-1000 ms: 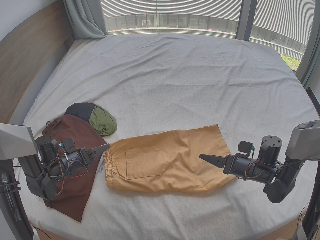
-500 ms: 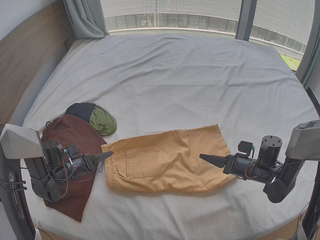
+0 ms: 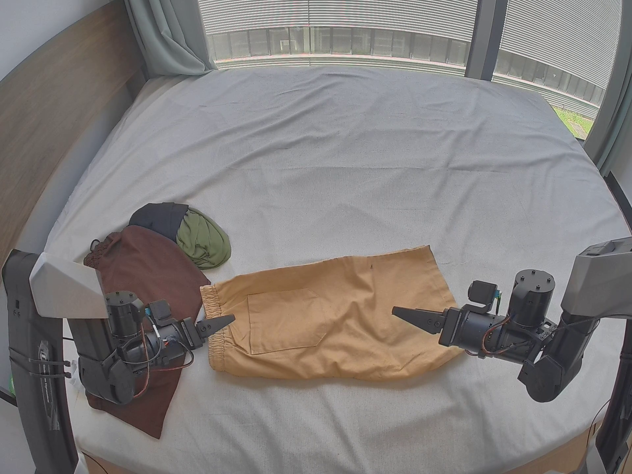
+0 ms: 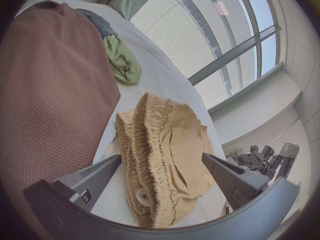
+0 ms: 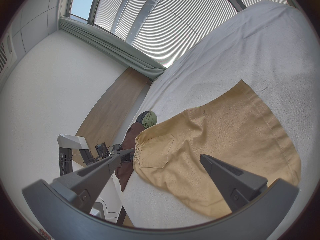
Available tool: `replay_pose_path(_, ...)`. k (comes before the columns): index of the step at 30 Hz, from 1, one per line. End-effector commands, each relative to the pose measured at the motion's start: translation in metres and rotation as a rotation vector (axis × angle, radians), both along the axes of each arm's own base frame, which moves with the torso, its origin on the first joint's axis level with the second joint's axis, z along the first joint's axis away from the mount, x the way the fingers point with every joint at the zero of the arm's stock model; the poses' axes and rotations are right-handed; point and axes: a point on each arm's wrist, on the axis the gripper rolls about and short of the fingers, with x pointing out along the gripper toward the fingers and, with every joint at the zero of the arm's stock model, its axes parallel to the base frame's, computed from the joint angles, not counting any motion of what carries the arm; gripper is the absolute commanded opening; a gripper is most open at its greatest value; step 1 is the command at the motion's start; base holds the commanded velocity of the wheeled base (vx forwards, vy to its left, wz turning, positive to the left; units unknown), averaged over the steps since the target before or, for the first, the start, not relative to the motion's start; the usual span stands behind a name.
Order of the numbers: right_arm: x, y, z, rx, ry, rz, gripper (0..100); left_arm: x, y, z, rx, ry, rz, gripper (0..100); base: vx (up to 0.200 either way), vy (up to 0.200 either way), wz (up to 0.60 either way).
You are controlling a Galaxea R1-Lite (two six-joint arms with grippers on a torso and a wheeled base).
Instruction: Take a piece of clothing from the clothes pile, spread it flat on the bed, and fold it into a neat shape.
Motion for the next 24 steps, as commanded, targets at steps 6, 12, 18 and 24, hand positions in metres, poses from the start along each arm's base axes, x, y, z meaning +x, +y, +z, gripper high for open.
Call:
replay_pose_path(6, 0.000, 0.001, -0.006, -0.007, 0.017, 0.005, 100, 0.003, -0.001, -0.021, 0.005, 0.043, -0.003, 100, 0.000, 0.000, 0.00)
replay_pose_path(12, 0.000, 0.001, -0.006, -0.007, 0.017, 0.005, 100, 0.006, -0.002, -0.025, 0.002, 0.051, 0.009, 100, 0.000, 0.000, 0.00)
replay_pose_path(18, 0.000, 0.002, -0.006, -0.007, 0.018, 0.006, 100, 0.005, -0.011, -0.026, -0.035, 0.086, 0.002, 100, 0.000, 0.000, 0.00)
replay_pose_path(24, 0.000, 0.002, -0.007, -0.007, 0.021, 0.006, 100, 0.007, -0.020, -0.023, -0.085, 0.119, 0.024, 100, 0.000, 0.000, 0.00)
